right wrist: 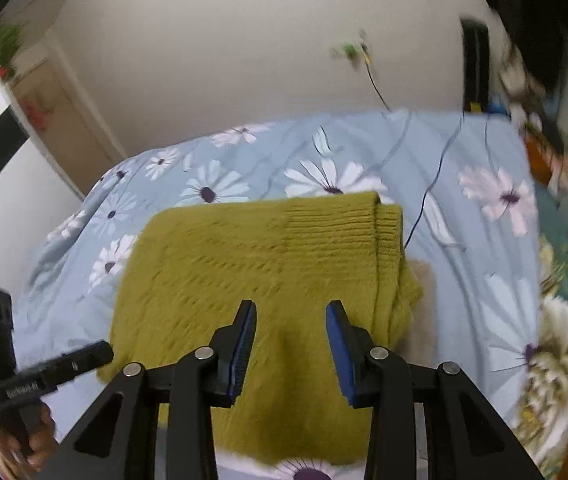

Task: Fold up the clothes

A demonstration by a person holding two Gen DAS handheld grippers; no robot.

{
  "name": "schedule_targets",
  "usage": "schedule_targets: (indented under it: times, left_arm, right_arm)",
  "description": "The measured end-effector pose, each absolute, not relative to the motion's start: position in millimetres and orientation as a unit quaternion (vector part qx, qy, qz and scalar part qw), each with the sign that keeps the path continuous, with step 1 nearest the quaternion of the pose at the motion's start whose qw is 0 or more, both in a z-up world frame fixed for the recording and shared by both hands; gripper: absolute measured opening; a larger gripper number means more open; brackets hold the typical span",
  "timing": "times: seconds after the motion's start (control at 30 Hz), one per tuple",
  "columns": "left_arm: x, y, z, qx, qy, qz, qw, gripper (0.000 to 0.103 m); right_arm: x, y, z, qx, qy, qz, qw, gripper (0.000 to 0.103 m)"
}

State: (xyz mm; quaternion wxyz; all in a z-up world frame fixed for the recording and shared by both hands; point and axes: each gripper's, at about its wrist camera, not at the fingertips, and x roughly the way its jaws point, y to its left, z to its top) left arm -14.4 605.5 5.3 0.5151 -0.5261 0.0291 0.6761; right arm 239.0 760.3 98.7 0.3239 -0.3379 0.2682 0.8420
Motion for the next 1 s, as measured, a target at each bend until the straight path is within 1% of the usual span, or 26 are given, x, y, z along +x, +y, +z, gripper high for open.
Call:
schedule_targets:
  times: [0.07,0.1,0.13,0.2,0.33,0.53,0.7,0.9,1.0]
  left_arm:
    - [-7.3,593.0,6.3,-0.527,0.022,0.675,0.515,0.049]
    - [-4.2,587.4,4.6,-0.528,0.02,0.677,0.513,0.049]
    - [-1.3,582.1,2.4,-0.53,0.018,0.678,0.509,0.049]
    - [4.6,572.9,-4.8,-0.534,0.011,0.682,0.5,0.049]
    - [17.5,561.5,-28.9,-0.55,-0.004,0.683,0.48,0.049]
    - [43.9,559.0,-59.4,-0.553,-0.011,0.699,0.454,0.049]
    - [55.4,567.9,-80.8,-0.549,-0.001,0.728,0.41,0.049]
    - [70.6,573.9,-88.9,-0.486,0.046,0.781,0.39,0.049]
    - [72.3,576.1,-87.7,-0.469,0.051,0.791,0.39,0.05]
  right_arm:
    - [246.6,737.3,108.1,-0.333,0.238,0.856,0.317,0.041]
    - [249.8,729.0,109.8,-0.331,0.232,0.86,0.312,0.044]
    - [253.2,720.9,109.1,-0.33,0.231,0.863,0.307,0.048]
    - [259.5,706.6,103.7,-0.327,0.236,0.865,0.297,0.05]
    - [266.8,686.4,79.8,-0.327,0.266,0.861,0.285,0.05]
    - [277.0,666.9,30.4,-0.333,0.302,0.843,0.296,0.05]
    - [285.8,658.7,4.2,-0.335,0.305,0.83,0.326,0.05]
    - [295.1,656.1,-14.8,-0.317,0.312,0.821,0.358,0.051]
    - [293.0,652.0,-18.2,-0.309,0.299,0.826,0.363,0.056]
